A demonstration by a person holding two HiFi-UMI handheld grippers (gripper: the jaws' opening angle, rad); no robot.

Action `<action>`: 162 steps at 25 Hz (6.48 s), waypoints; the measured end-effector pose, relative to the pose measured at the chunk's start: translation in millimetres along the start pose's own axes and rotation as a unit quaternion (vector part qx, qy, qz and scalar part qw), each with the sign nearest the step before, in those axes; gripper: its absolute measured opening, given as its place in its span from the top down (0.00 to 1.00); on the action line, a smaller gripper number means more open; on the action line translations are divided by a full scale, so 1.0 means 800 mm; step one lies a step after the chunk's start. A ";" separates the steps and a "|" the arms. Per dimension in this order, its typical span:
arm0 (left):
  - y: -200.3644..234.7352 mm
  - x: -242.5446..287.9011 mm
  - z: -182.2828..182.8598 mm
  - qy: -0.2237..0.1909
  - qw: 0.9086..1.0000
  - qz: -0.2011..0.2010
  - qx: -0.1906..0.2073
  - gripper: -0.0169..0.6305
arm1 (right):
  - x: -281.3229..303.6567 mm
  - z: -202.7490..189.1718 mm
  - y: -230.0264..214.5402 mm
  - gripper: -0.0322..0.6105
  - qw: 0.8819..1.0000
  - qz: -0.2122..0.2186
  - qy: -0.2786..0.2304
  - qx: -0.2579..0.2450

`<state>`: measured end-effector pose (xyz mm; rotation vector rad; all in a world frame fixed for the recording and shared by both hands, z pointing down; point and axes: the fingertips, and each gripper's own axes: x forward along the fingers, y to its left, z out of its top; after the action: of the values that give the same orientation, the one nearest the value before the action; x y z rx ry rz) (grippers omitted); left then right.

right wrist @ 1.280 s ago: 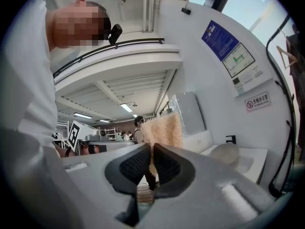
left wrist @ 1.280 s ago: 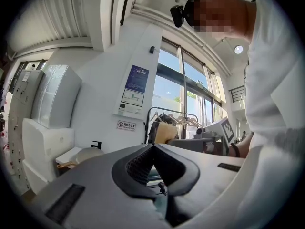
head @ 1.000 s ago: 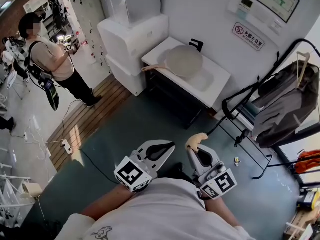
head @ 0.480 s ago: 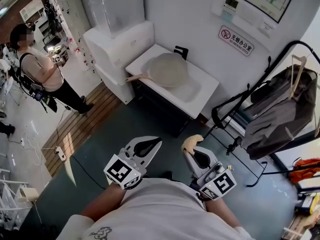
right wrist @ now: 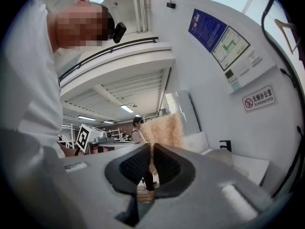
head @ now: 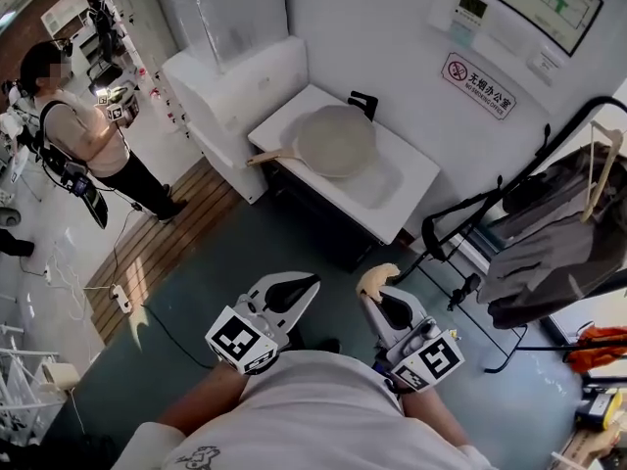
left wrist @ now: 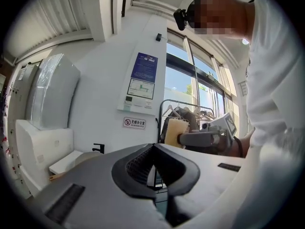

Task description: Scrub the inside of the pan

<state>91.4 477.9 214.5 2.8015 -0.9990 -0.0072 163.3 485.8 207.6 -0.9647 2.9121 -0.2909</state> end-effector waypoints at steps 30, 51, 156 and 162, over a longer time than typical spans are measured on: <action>0.316 -0.034 0.043 -0.009 0.997 -0.071 -0.043 0.98 | 0.330 -0.003 -0.038 0.92 0.998 -0.050 0.023 0.004; 0.414 0.139 0.046 0.015 0.998 -0.038 -0.039 0.98 | 0.371 0.013 -0.255 0.92 0.999 -0.033 0.014 0.027; 0.731 0.274 -0.453 0.539 0.811 -0.226 0.026 0.66 | 0.462 -0.345 -0.771 0.91 0.844 -0.452 0.151 0.246; 0.732 0.274 -0.453 0.541 0.808 -0.233 0.019 0.67 | 0.473 -0.344 -0.789 0.91 0.851 -0.444 0.165 0.226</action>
<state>-84.7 -49.8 675.8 2.3074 -0.0189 1.3566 197.8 -192.5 602.5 -2.2297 2.1817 -1.2059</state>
